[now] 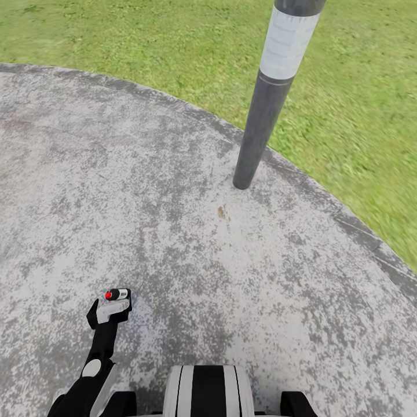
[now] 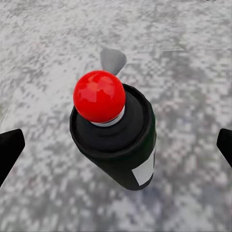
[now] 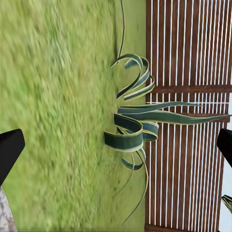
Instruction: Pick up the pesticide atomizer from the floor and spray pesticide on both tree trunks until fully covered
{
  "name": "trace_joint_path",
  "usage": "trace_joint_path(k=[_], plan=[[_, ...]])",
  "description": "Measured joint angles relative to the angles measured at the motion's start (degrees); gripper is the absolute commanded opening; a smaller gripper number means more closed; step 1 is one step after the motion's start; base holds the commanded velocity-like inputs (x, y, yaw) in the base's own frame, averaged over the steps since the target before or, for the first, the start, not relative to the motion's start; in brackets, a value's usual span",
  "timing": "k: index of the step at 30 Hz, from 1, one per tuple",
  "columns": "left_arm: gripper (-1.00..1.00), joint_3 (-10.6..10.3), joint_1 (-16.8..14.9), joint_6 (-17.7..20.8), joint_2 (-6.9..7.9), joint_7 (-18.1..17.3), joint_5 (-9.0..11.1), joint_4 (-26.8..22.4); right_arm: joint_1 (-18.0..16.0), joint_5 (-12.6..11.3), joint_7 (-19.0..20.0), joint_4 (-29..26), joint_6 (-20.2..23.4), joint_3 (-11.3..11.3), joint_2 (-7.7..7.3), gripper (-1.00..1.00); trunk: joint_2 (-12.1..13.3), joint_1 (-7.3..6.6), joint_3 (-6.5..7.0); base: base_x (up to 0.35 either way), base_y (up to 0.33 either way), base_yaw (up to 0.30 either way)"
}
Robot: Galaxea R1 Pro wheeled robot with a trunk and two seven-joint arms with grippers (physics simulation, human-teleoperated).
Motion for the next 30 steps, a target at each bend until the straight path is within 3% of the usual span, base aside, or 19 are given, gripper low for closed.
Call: trace_joint_path(k=[8, 9, 30], plan=[[1.0, 0.0, 0.0, 0.0, 0.01, 0.0, 0.0, 0.04, -0.01, 0.01, 0.0, 0.0, 0.0, 0.0, 0.0, 1.0, 0.0, 0.0, 0.0, 0.024, 0.0, 0.0], [-1.0, 0.01, 0.0, 0.0, 0.0, 0.0, 0.0, 0.06, 0.0, 0.01, 0.0, 0.0, 0.0, 0.0, 0.01, 1.0, 0.0, 0.0, 0.0, 0.001, 0.0, 0.0], [-1.0, 0.0, 0.0, -0.01, -0.01, -0.01, 0.04, 0.01, 0.01, 0.01, 0.0, 0.0, 0.0, 0.0, 0.01, 1.0, 0.0, 0.0, 0.0, 0.0, 0.0, 0.0]])
